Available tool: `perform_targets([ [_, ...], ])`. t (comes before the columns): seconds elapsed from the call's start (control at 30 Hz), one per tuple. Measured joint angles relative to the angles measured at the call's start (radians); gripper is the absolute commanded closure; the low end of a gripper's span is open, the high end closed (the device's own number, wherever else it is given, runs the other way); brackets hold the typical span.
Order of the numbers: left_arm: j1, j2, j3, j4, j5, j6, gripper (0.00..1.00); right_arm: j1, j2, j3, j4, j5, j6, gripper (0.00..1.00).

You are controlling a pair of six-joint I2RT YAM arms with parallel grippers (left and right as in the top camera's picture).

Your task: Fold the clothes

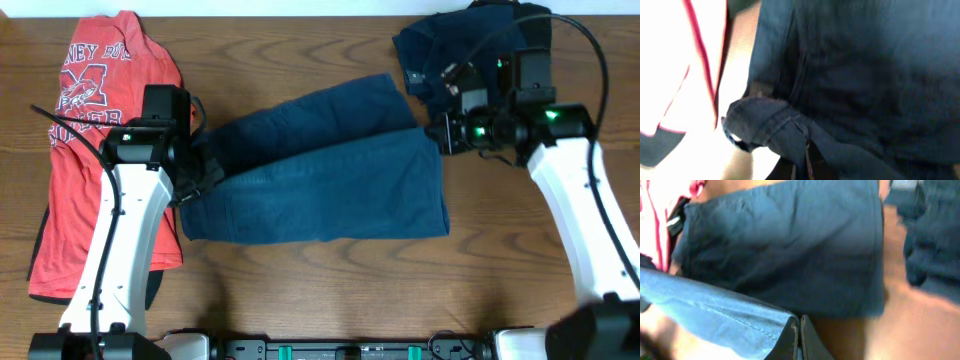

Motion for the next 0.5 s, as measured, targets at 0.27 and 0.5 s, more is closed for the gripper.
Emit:
perform_targets([
  [0.27,0.000,0.056,-0.028,0.262,-0.035,-0.011,0.94,0.000,0.188,-0.001,0.159,0.005,0.003,0.99],
  [0.5,0.000,0.203,-0.051,0.409,-0.046,-0.014,0.94,0.000,0.291,-0.001,0.212,0.020,0.008,0.99],
])
